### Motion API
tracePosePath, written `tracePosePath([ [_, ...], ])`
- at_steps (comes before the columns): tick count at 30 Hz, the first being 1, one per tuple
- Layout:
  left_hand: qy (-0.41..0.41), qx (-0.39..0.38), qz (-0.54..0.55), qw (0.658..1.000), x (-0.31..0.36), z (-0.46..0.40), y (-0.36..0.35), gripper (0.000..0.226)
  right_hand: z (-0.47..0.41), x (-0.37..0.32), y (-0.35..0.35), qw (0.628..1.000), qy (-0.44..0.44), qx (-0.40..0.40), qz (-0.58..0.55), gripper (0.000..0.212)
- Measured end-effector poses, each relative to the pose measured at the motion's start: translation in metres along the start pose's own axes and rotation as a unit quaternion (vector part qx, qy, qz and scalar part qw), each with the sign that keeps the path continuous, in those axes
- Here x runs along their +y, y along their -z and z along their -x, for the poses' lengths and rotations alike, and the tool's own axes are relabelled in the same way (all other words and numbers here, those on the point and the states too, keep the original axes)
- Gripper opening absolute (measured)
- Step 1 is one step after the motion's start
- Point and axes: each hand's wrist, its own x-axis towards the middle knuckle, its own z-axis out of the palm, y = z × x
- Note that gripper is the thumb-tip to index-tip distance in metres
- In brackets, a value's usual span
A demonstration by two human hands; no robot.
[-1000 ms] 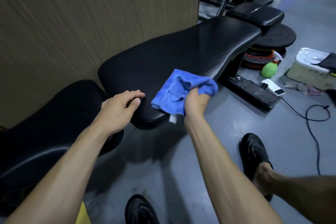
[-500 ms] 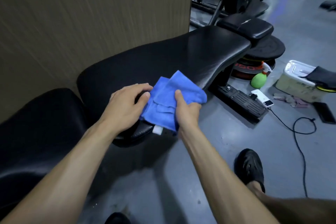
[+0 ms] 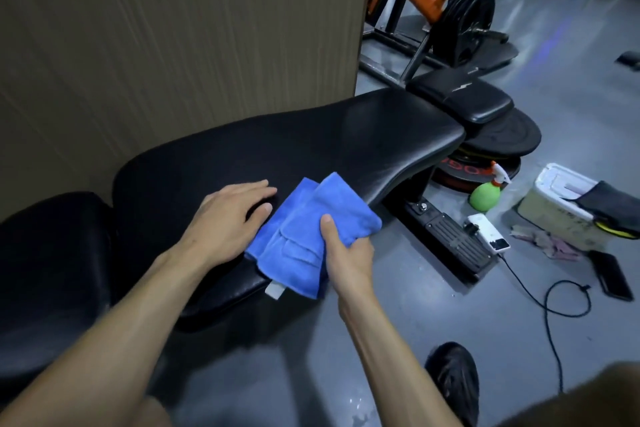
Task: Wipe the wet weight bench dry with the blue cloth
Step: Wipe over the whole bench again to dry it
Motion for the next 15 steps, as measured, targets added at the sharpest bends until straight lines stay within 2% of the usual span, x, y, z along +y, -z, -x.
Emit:
tracePosePath([
  [3,0.016,-0.013,-0.049,0.999,0.007,-0.008,-0.003,0.042,-0.011,-0.011,0.011,0.999,-0.029,-0.040,0.023,0.083],
  [7,0.030,-0.045,-0.075,0.996,0.012,-0.010,0.002,0.044,-0.041,-0.034,0.021,0.994,-0.066,-0.069,0.058,0.105],
  [9,0.041,-0.070,-0.083,0.993,0.014,-0.013,0.007,0.045,-0.074,-0.058,0.032,0.995,-0.053,-0.046,0.075,0.109],
  [12,0.062,-0.104,-0.096,0.988,0.023,-0.018,0.009,0.047,-0.131,-0.099,0.054,0.994,-0.057,0.023,0.091,0.099],
  [15,0.076,-0.127,-0.092,0.985,0.026,-0.019,0.011,0.048,-0.129,-0.104,0.054,0.994,-0.062,0.041,0.080,0.092],
])
